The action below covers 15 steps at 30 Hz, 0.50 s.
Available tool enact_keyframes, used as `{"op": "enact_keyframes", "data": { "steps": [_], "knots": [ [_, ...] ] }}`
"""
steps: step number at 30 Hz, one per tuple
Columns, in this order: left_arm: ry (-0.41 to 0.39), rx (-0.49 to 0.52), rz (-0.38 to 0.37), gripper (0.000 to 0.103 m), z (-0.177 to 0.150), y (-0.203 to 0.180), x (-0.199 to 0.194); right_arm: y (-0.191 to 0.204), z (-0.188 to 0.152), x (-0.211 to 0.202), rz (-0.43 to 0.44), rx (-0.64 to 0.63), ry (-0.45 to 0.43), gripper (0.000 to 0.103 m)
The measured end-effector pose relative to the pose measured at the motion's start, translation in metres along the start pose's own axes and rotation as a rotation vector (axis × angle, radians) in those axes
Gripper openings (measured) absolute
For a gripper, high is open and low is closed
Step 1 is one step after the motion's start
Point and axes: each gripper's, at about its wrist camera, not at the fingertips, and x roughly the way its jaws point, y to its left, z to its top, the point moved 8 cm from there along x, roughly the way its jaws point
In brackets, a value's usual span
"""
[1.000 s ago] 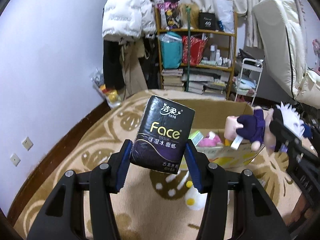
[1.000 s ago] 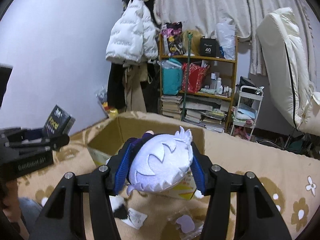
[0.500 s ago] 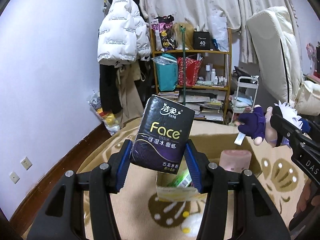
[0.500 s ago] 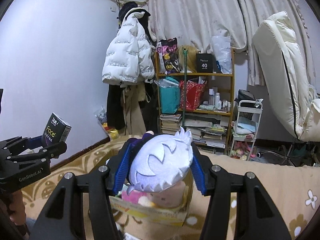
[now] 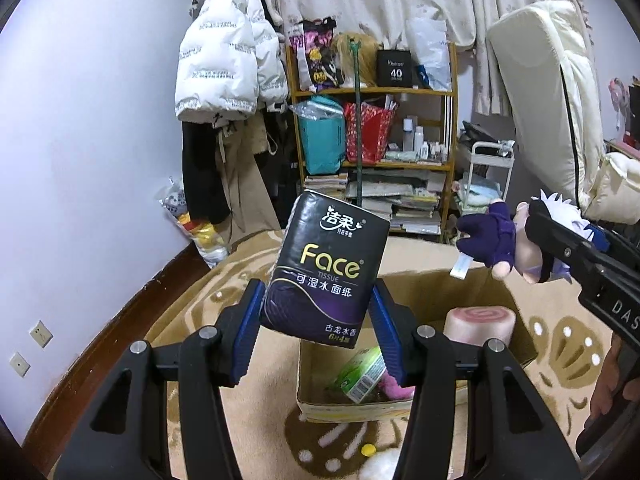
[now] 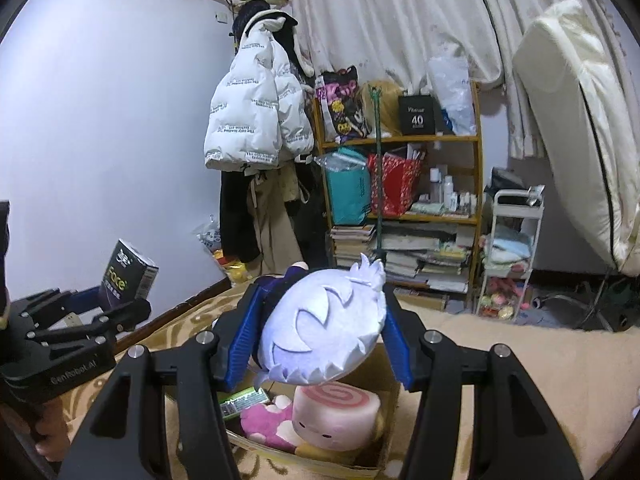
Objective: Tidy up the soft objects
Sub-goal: 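Lift the Face pack over the box with the left tool while the right tool carries the lavender plush there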
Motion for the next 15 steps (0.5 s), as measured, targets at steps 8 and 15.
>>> {"op": "enact_keyframes", "data": {
  "steps": [8,15],
  "knots": [
    [0.055,0.009,-0.011,0.052,-0.013,-0.006,0.031,-0.001,-0.025,0.027,0.043,0.046,0.058,0.060],
    [0.098,0.038,-0.026,0.052,-0.021,-0.016,0.048,-0.005,-0.040,0.041,0.075,0.067,0.102,0.061]
  ]
}}
